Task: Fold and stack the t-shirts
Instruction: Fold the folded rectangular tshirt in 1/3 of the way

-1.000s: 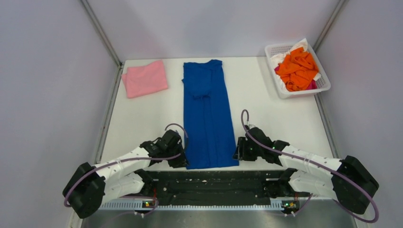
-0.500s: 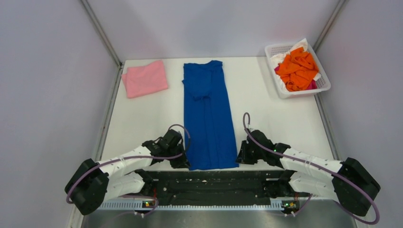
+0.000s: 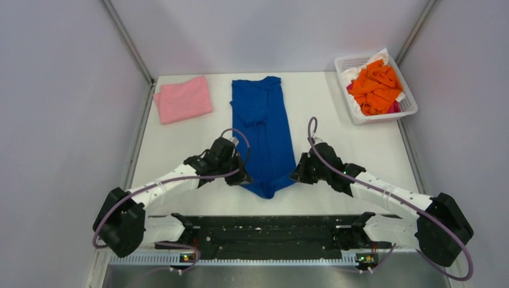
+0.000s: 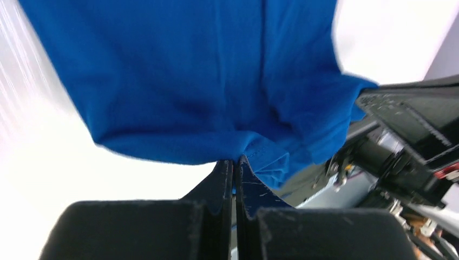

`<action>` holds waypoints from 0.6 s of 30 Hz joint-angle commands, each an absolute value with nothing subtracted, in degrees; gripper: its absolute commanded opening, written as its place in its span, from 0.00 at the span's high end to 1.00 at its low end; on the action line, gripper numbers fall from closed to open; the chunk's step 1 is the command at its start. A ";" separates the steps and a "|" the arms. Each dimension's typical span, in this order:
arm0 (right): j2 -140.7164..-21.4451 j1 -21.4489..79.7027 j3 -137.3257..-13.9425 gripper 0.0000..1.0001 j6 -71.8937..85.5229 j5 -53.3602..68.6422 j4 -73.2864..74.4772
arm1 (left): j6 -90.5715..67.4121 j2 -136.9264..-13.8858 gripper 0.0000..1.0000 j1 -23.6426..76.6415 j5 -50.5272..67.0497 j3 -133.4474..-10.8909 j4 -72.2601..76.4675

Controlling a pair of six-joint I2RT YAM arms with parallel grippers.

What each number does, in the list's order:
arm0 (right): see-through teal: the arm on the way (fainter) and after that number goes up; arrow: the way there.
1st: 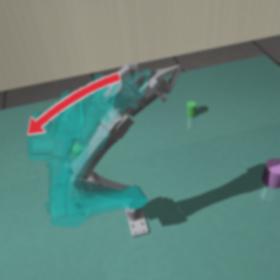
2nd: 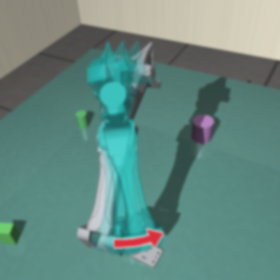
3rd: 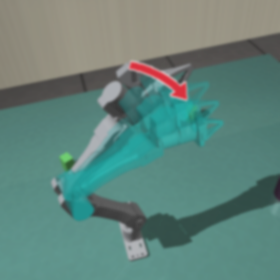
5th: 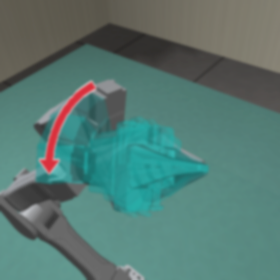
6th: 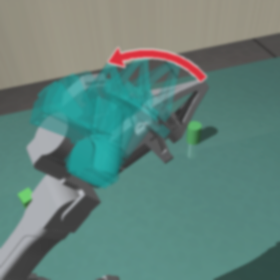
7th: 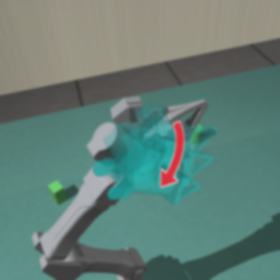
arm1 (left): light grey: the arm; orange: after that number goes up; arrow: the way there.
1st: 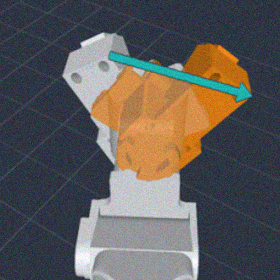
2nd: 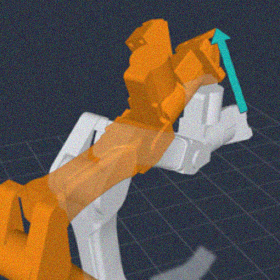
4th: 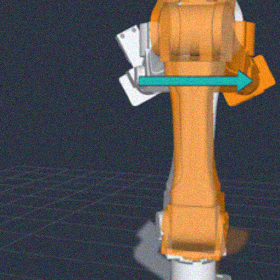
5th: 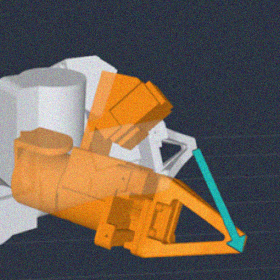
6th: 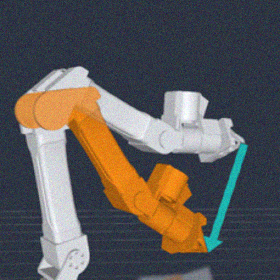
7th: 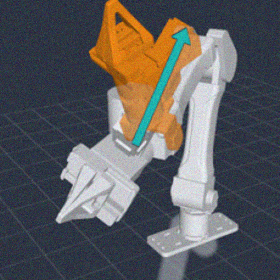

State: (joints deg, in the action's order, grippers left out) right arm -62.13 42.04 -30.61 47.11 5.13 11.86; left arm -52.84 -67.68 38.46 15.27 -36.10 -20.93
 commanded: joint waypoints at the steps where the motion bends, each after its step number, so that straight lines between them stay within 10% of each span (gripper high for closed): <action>1: -66.36 37.22 -35.79 1.00 45.83 3.77 8.41 | -46.77 -74.11 1.00 32.86 14.60 -44.83 -17.66; 18: -93.69 24.10 -60.20 1.00 39.56 11.15 2.08 | -39.88 -95.06 1.00 14.74 16.91 -65.67 -15.87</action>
State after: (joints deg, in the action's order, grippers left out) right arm -89.36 25.85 -54.83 42.15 8.34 4.56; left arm -42.78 -91.50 17.41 16.69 -59.35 -16.67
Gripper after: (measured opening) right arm 0.009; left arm 0.020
